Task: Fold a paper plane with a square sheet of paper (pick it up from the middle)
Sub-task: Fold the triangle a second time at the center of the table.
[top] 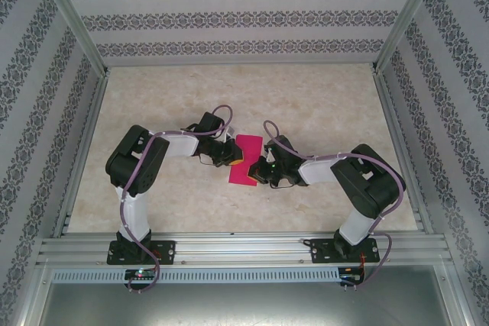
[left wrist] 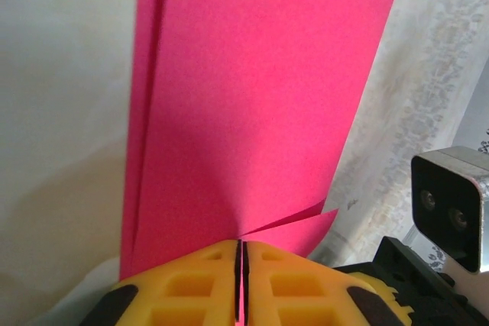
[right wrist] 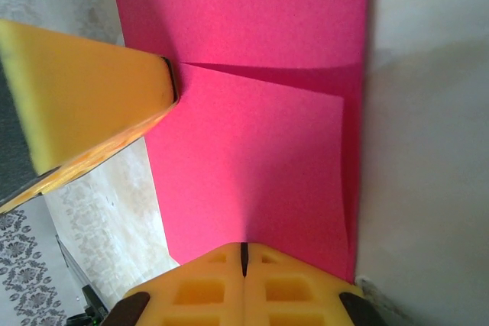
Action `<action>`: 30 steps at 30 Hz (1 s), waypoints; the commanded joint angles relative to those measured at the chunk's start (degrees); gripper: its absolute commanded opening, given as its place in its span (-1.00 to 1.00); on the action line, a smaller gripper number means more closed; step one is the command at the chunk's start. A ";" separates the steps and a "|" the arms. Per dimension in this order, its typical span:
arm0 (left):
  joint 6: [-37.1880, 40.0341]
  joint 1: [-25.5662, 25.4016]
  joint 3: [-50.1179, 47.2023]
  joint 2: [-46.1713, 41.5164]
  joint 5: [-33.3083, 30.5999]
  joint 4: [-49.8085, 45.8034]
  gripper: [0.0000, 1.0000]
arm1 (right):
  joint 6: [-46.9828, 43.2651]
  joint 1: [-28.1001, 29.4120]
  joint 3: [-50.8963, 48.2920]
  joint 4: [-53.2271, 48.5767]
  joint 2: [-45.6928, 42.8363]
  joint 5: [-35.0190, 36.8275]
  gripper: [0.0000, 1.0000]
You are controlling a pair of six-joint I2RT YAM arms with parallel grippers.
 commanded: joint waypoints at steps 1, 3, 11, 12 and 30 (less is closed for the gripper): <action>3.70 -0.32 1.80 -3.31 -3.35 -7.21 -0.68 | 0.58 0.54 -1.73 -2.87 0.75 2.23 -0.94; 4.22 -0.77 2.06 -4.71 -2.96 -8.09 -0.66 | 0.55 0.63 -1.52 -2.86 1.05 2.18 -0.94; 0.60 -2.74 -1.95 -5.77 -0.59 -2.48 -0.77 | 0.49 0.64 -1.58 -3.22 0.97 2.26 -0.94; 0.44 -3.10 -1.97 -5.47 -0.38 -2.00 -0.79 | 0.53 0.64 -1.60 -3.31 1.00 2.36 -0.94; -0.45 -4.16 -2.76 -0.30 -6.04 -2.13 -0.83 | -0.60 0.58 -1.26 -7.28 2.02 3.14 -1.00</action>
